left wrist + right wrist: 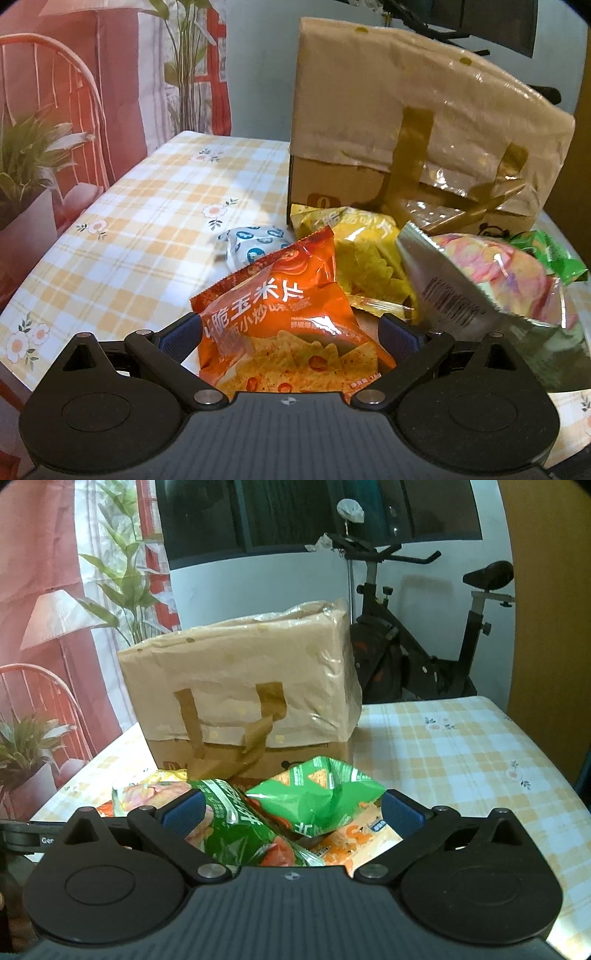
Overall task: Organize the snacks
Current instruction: 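Grasp the orange chip bag with the left gripper while the right gripper grasps the green chip bag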
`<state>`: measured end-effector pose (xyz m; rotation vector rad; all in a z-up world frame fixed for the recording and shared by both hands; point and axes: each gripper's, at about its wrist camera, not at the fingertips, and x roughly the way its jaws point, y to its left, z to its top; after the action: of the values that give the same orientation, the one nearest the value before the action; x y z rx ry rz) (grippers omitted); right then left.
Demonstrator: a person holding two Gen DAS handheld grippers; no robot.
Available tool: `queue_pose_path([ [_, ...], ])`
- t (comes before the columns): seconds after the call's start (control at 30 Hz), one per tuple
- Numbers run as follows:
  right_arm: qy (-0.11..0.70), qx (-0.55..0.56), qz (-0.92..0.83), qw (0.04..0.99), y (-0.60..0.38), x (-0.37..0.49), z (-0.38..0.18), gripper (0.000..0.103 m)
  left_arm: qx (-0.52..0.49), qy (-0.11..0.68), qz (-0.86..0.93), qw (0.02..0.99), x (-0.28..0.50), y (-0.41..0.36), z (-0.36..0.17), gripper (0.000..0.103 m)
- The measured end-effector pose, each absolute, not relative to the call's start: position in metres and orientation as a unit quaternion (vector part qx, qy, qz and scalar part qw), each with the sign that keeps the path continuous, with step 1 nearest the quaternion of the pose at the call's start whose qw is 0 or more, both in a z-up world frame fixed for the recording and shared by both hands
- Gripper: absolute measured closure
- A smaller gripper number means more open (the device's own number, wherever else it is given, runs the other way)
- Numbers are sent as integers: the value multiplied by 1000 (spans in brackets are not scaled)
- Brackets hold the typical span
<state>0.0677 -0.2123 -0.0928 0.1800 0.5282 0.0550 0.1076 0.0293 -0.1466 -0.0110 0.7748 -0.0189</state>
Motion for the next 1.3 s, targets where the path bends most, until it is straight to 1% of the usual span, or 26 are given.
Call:
queue_pose_path([
  [0.13, 263, 110, 16, 958, -222, 69, -99, 0, -18, 385, -1, 923, 107, 32, -150, 1],
  [0.47, 271, 131, 9, 953, -232, 72, -108, 0, -5, 381, -2, 925, 107, 29, -155, 3],
  [0.53, 274, 133, 10, 952, -232, 73, -109, 0, 2, 377, -1, 926, 106, 30, -157, 10],
  [0.57, 276, 134, 11, 952, -231, 73, -110, 0, 7, 370, 3, 929, 103, 31, -155, 24],
  [0.6, 276, 134, 11, 952, -231, 74, -110, 0, 10, 359, 9, 933, 100, 33, -152, 35],
  [0.7, 276, 135, 10, 952, -232, 74, -111, 0, -17, 325, 8, 945, 91, 46, -138, 41],
  [0.77, 275, 137, 8, 952, -233, 75, -112, 0, -28, 313, 17, 949, 87, 51, -134, 44],
  [0.9, 277, 148, 5, 949, -236, 76, -115, 0, -42, 305, 30, 951, 85, 58, -132, 45],
  [1.1, 267, 146, 6, 953, -238, 77, -113, 0, -38, 288, 33, 956, 79, 57, -128, 44],
  [1.3, 265, 161, 8, 951, -246, 98, -112, 0, -38, 274, 30, 960, 74, 57, -125, 44],
])
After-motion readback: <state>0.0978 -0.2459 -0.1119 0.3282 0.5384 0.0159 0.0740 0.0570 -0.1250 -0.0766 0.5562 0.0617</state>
